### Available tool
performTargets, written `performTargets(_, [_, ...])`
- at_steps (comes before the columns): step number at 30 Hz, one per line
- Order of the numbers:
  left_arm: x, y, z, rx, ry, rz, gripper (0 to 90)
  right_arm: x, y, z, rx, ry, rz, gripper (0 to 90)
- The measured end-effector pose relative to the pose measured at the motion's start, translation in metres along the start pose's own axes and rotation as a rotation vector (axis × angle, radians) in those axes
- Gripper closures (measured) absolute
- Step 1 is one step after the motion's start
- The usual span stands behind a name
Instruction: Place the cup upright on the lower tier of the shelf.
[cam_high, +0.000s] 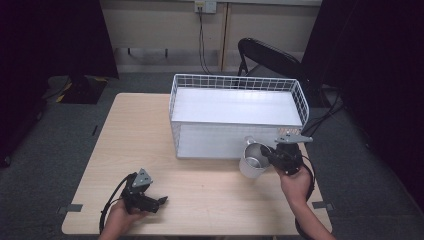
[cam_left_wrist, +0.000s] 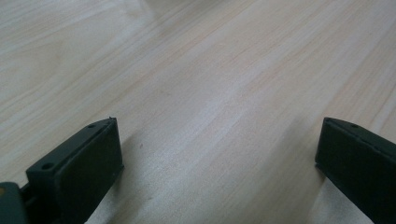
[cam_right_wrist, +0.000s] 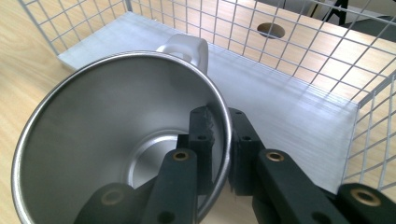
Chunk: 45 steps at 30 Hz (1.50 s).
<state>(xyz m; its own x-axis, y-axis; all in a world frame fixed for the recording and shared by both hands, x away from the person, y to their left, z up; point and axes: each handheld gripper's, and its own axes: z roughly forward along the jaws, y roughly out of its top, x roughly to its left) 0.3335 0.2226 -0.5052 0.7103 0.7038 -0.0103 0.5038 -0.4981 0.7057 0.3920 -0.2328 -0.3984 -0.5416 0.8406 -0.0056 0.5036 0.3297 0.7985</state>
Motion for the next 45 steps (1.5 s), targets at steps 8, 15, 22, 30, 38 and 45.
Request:
performTargets(8, [0.000,0.000,0.000,0.000,0.000,0.000,0.0,-0.005,0.005,0.005,-0.011,-0.038,0.005,82.4])
performTargets(15, [0.000,0.000,0.000,0.000,0.000,0.000,0.0,-0.007,0.009,0.009,-0.029,-0.066,0.007,82.5])
performTargets(22, [0.000,0.000,0.000,0.000,0.000,0.000,0.0,-0.008,0.010,0.015,-0.043,-0.095,0.016,82.4])
performTargets(30, [0.000,0.000,0.000,0.000,0.000,0.000,0.0,-0.009,0.012,0.021,-0.066,-0.128,0.020,82.5])
performTargets(38, [0.000,0.000,0.000,0.000,0.000,0.000,0.0,-0.012,0.011,0.026,-0.088,-0.160,0.038,82.4])
performTargets(45, [0.000,0.000,0.000,0.000,0.000,0.000,0.0,-0.014,0.009,0.031,-0.092,-0.183,0.045,82.4])
